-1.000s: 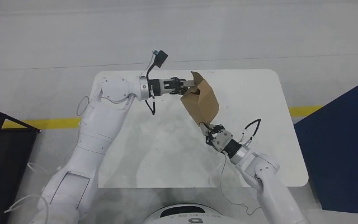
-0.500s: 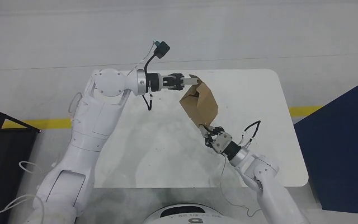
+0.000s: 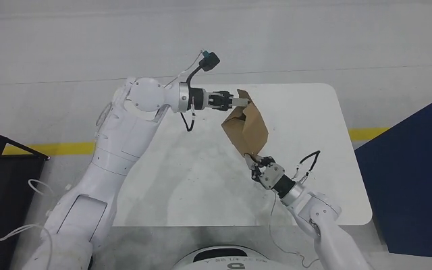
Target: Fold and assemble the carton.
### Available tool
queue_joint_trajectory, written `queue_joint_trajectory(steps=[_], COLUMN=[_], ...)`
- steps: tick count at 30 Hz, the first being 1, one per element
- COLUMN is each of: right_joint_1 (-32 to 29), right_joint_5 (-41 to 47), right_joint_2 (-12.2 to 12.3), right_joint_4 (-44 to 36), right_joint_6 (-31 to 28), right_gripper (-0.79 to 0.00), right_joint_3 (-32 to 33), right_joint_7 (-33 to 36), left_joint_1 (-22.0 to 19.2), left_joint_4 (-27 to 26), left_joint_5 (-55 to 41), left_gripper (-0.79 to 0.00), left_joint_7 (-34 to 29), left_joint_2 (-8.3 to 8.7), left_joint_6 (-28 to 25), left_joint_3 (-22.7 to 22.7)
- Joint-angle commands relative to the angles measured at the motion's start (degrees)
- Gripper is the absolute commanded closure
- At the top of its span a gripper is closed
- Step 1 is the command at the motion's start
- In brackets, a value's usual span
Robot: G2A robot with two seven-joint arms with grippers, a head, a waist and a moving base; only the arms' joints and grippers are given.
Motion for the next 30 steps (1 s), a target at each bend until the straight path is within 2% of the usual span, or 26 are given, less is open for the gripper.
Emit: queue_joint_trajectory(steps=[1, 8, 13, 19, 26, 30], right_joint_1=[-0.2, 0.8, 1.8, 2.2, 1.6, 1.8], right_joint_5=[0.1, 0.1, 0.1, 0.0, 0.2, 0.3], right_joint_2=[0.0, 0.1, 0.2, 0.3, 0.4, 0.4], right_joint_4=[-0.1, -0.1, 0.1, -0.4, -0.7, -0.6], right_joint_6=[-0.1, 0.6, 0.7, 0.3, -0.5, -0.9], right_gripper=[0.0, 0.0, 0.0, 0.0, 0.0, 0.0], right_joint_3=[0.1, -0.6, -1.3, -1.5, -1.3, -1.5], right_joint_7=[0.1, -0.7, -1.2, -1.5, -1.5, -1.7], left_joint_1=[0.2, 0.8, -0.9, -3.8, -4.8, -4.8], left_joint_4=[-0.1, -1.3, -1.6, 0.6, 2.7, 3.2], left_joint_5=[-0.7, -6.2, -4.4, 1.1, 0.3, -1.8], left_gripper=[-0.785, -0.785, -0.785, -0.785, -0.785, -0.785], left_joint_7=[-1.0, -2.4, -3.8, -5.2, -7.6, -5.6], left_joint_2=[0.26, 0.84, 0.61, 0.2, 0.34, 0.51], left_joint_6=[-0.2, -1.3, -1.3, -1.4, -2.4, -2.7], left_joint_3=[-0.6, -2.8, -0.1, 4.2, 4.9, 3.6])
